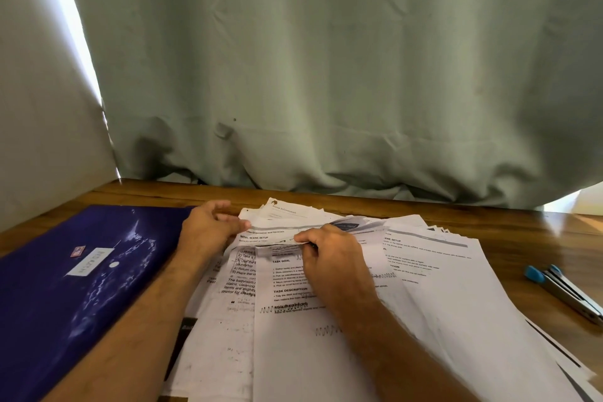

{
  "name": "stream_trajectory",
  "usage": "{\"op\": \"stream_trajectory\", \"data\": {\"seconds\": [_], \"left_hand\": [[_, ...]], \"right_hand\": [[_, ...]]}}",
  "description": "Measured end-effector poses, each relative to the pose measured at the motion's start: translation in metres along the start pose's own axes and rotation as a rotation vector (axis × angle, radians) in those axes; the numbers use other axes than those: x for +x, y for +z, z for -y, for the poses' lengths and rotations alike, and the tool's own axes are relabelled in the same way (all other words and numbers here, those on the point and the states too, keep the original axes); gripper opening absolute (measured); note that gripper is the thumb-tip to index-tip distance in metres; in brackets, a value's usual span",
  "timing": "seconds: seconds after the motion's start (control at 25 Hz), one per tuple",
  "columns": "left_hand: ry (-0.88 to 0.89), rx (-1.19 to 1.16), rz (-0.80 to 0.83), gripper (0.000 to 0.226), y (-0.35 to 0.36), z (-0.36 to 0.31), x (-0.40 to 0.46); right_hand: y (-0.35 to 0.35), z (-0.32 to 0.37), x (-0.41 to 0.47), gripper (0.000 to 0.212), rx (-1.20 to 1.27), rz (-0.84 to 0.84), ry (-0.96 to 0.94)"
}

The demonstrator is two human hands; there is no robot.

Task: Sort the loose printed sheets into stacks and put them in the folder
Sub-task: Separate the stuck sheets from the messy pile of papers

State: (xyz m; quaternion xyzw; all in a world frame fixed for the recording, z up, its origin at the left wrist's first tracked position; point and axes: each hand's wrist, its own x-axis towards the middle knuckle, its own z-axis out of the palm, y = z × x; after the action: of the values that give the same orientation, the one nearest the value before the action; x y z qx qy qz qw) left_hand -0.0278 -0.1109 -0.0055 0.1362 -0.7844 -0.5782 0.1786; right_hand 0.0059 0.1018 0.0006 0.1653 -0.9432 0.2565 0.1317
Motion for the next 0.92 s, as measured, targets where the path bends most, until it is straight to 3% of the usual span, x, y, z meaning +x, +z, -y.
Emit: {"op": "stream_trajectory", "data": {"seconds": [0.08, 0.16, 0.28, 0.44, 0.56, 0.8, 0.92], "left_hand": [[-0.02, 0.084, 0.077, 0.044, 0.001, 0.004, 0.0], [0.056, 0.216, 0.055, 0.022, 0.004, 0.005, 0.001], [0.195, 0.107, 0.0, 0.003, 0.007, 0.006, 0.003], [0.176, -0.083, 0.123, 0.011, 0.009, 0.007, 0.007], [0.132, -0.019, 0.233, 0.019, 0.011, 0.013, 0.008], [0.073, -0.217, 0.231, 0.012, 0.01, 0.015, 0.011], [0.015, -0.208, 0.271, 0.012, 0.009, 0.013, 0.01]], "right_hand": [[0.004, 0.0, 0.001, 0.033, 0.026, -0.071, -0.013], [0.007, 0.0, 0.003, 0.034, 0.045, -0.108, -0.026], [0.009, 0.003, 0.006, 0.034, 0.062, -0.098, -0.01], [0.006, 0.005, 0.008, 0.035, 0.065, -0.102, 0.014], [0.006, 0.004, 0.009, 0.035, 0.061, -0.086, 0.011], [0.008, 0.002, 0.011, 0.035, 0.09, -0.104, 0.002], [0.012, 0.002, 0.014, 0.035, 0.087, -0.105, -0.004]]}}
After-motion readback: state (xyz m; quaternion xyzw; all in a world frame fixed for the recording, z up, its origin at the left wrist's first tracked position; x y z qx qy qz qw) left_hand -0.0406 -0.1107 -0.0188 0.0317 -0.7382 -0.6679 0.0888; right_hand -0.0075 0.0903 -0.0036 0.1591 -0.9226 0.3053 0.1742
